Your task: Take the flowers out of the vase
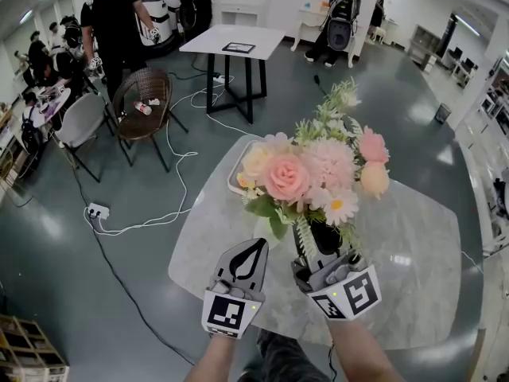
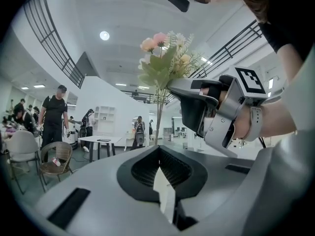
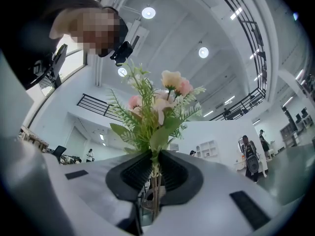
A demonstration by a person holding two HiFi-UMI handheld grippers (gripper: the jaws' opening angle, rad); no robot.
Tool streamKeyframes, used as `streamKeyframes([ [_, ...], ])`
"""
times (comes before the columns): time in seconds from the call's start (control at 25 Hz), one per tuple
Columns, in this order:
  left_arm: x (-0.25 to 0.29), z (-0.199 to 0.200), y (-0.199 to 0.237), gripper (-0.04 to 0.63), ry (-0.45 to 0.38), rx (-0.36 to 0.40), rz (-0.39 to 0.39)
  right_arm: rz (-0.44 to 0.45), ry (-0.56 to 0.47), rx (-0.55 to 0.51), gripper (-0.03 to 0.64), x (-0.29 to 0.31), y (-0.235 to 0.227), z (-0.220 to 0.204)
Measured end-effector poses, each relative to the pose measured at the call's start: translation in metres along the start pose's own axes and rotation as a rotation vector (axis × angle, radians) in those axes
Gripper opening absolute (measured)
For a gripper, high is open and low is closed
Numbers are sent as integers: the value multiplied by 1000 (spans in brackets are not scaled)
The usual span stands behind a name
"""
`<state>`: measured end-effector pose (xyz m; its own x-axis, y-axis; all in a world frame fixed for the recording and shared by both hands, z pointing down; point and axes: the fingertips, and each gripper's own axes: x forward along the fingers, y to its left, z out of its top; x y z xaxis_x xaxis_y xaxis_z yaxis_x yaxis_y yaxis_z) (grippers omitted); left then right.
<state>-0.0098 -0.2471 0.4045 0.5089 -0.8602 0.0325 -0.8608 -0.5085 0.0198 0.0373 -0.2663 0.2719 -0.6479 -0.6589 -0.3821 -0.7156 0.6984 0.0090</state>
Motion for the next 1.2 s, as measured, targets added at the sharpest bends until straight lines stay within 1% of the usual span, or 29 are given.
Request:
streamKeyframes([
  [0.2,-14,13,1,13,-18,7,-6,-4,-9,-20,60,0,14,14],
  [0.52,-51,27,-14,13,-17,29,-11,-15,-19,-38,60,-16,42,35],
  [0.76,-84,41,-11,14,-6,10,-19,-43,-8,-33,60,-13,62,51],
  [0.88,-106,43,-16,14,-3,-1,-12,-58,-9,-24,59,-22,76,56],
  [0.96,-116,38,-27,14,-3,1,-9,-62,-14,-14,59,-39,82,55],
  [1.08,-131,25,-62,13,-5,-1,-20,-64,-8,-18,60,-79,91,54],
  [1.12,-135,26,-68,14,-9,-1,-25,-64,-7,-20,60,-85,94,56],
  [1.2,-136,40,-68,13,-14,-2,-36,-69,-7,-21,59,-81,97,68],
])
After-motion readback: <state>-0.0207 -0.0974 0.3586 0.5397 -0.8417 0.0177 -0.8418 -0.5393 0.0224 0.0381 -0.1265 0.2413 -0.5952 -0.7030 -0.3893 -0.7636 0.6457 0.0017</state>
